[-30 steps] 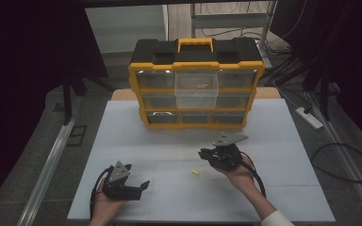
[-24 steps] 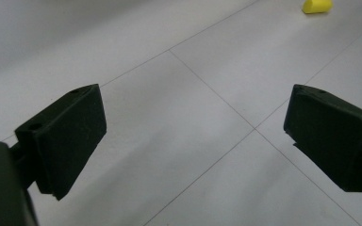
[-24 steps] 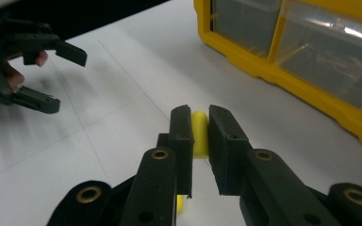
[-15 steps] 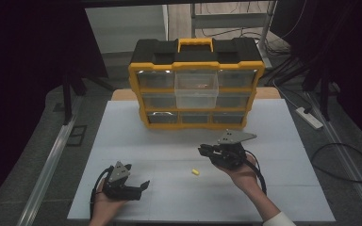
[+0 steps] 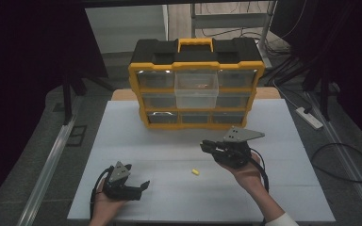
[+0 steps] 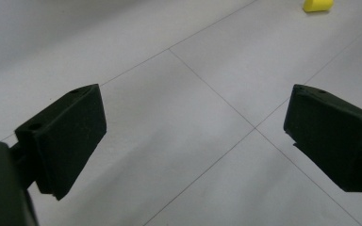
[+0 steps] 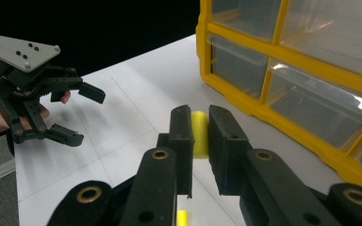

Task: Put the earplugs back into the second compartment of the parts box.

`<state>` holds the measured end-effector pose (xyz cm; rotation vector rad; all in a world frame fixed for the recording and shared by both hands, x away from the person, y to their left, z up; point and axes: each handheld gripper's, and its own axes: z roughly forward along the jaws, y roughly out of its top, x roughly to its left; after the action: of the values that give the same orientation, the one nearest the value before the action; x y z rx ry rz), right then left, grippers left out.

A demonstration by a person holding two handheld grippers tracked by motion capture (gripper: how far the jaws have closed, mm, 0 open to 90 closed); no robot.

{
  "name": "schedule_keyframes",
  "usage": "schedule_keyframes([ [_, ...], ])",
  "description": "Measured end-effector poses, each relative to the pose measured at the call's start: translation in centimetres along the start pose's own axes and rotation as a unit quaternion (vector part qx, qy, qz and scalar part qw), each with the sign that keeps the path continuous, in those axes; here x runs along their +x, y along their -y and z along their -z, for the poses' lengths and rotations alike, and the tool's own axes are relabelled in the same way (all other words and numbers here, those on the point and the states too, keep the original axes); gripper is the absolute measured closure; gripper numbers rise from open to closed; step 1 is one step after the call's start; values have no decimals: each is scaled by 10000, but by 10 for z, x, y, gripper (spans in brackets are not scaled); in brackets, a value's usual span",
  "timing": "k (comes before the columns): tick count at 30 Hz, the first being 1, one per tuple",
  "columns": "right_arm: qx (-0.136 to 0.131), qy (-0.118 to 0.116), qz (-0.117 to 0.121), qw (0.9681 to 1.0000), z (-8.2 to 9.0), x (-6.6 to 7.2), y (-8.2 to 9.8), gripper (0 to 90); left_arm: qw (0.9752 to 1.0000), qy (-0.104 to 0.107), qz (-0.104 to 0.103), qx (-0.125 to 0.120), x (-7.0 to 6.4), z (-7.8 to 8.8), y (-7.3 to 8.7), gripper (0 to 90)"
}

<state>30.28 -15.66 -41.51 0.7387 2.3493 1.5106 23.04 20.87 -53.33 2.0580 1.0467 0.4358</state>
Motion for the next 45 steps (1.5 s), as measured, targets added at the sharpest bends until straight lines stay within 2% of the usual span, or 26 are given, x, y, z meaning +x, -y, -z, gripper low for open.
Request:
schedule_keyframes([
  [11,-165,14,-33,9999,7,1,-5,803,10000,3,-9,21,0,0,0,65],
  [45,-425,32,46,9991,18,5,-21,806,10000,-4,-12,71,-1,-2,0,66],
])
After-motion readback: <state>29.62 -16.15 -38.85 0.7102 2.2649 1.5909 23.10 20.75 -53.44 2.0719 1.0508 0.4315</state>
